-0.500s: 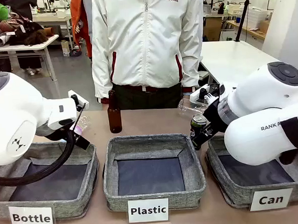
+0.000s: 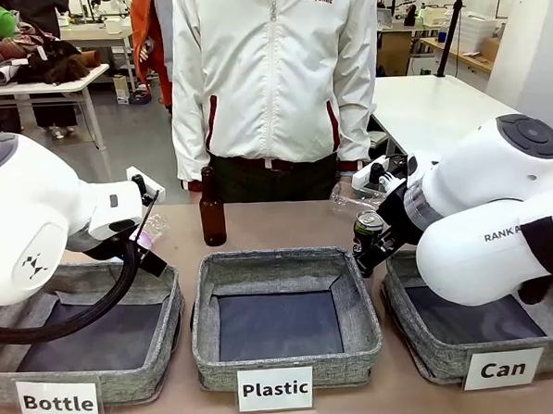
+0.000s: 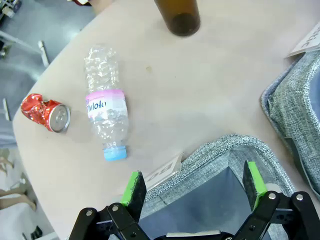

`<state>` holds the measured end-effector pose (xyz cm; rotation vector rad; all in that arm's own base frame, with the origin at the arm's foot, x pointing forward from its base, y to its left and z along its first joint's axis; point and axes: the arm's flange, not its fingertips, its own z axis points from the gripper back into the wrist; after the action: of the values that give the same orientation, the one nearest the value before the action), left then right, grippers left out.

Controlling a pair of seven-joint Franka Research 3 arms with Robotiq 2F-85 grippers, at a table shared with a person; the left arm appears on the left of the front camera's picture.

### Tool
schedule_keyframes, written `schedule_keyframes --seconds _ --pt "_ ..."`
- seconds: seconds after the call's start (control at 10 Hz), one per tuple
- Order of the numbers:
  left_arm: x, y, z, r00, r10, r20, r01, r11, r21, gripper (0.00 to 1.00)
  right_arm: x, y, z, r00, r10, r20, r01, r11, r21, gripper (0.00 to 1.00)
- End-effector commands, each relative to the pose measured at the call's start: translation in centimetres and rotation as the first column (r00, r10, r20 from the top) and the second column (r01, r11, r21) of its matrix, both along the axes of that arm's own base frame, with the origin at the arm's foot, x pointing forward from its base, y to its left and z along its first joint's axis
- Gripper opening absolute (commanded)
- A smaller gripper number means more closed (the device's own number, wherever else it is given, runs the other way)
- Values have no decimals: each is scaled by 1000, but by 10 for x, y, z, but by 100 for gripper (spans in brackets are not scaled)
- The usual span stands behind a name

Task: Sort the can waste into the basket.
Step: Pick up the can waste from the table and place it in the right Fabric basket.

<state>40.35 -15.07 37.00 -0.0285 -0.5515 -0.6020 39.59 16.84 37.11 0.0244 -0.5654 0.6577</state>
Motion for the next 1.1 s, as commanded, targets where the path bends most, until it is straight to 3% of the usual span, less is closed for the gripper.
schedule_keyframes --seconds 0.0,1.0 --pt "0 0 0 1000 0 0 0 1000 0 100 0 0 0 1000 0 0 0 1000 1 100" --pt "0 0 0 1000 0 0 0 1000 0 100 0 0 0 1000 0 0 0 1000 1 100"
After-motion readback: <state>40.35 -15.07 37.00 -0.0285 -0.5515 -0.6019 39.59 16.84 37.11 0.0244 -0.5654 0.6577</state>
